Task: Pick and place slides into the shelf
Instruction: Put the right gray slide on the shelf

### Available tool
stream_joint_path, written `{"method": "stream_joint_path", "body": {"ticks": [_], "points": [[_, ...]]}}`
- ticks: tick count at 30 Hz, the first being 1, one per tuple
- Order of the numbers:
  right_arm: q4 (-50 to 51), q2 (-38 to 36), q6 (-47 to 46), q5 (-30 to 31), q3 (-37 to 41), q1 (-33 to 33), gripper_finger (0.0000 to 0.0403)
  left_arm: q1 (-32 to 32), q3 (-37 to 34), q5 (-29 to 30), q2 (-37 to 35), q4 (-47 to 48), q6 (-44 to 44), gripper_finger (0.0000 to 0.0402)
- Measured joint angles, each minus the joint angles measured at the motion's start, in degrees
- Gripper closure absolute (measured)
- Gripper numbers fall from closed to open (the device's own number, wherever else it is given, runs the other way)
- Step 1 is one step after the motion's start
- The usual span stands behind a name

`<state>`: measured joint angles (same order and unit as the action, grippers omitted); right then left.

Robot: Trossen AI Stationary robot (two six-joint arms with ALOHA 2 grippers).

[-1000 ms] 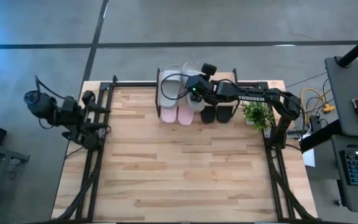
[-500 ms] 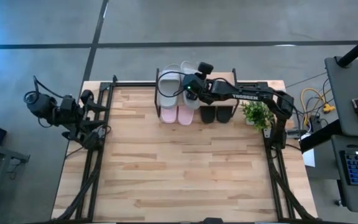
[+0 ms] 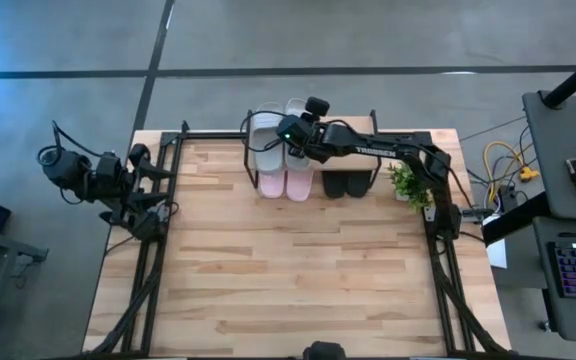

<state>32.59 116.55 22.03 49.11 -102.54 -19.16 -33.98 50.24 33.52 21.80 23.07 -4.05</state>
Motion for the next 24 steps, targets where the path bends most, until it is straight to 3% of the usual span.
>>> {"method": "stream_joint_path", "body": {"ticks": [12,24], "points": [[11.74,0.61,-7.44,-0.10,-6.89,0.00,0.0306,0.00,-0.02,-0.09,-1.47,0.34,0.04,0.0181],[22.17,-0.05,-13.03,0.51,-11.93,1.36,0.0304,-0.01,-0.15,-0.09,-2.36,0.67,0.55,0.0181]]}}
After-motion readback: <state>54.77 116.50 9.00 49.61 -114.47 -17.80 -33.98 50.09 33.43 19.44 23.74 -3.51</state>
